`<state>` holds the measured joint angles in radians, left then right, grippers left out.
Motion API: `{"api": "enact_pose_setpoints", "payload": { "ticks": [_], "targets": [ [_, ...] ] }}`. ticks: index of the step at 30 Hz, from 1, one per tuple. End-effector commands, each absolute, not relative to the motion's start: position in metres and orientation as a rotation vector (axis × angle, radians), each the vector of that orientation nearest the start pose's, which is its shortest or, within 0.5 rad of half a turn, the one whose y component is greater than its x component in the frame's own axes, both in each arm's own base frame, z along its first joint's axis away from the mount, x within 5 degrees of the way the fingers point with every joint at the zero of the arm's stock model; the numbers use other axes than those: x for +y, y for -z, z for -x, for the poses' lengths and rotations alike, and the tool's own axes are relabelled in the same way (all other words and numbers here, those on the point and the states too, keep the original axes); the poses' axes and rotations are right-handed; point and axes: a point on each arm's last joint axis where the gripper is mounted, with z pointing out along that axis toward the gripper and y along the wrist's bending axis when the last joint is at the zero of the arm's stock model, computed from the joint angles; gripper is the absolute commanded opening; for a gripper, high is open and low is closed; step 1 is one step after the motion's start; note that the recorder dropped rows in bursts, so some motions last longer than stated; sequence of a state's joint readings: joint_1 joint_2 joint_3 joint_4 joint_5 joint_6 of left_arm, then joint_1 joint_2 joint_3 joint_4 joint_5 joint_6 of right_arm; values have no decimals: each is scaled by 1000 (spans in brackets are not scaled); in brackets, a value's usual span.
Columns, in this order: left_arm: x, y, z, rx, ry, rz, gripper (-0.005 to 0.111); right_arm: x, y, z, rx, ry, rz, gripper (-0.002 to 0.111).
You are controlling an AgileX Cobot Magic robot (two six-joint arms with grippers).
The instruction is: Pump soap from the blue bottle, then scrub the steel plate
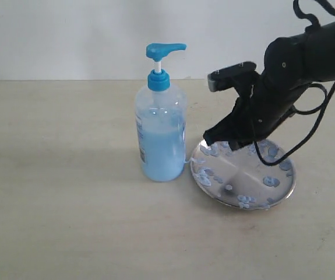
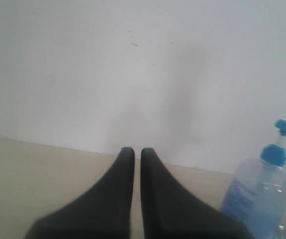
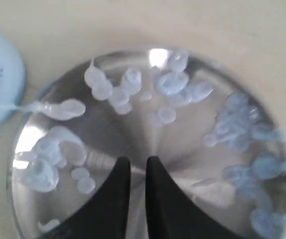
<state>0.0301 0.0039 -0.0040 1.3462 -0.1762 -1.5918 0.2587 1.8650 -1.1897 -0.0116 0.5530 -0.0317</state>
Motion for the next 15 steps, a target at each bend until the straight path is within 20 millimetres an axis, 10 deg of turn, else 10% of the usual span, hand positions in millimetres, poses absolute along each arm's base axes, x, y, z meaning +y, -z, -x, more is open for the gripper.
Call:
{"api": "enact_pose_setpoints", "payload": {
  "ticks": [1, 5, 9, 15],
  "targets": [
    [-27, -219, -52, 1430, 420, -59, 4, 93, -162, -340, 3009, -55, 623, 0],
    [-28, -219, -51, 1427, 432, -73, 4, 73, -180, -362, 2825, 181, 431, 0],
    [-28, -219, -51, 1427, 432, -73, 4, 97, -195, -382, 2647, -145, 126, 0],
    [-28, -219, -51, 1427, 432, -73, 4, 101, -193, -328, 3074, -63, 1050, 0]
  ]
}}
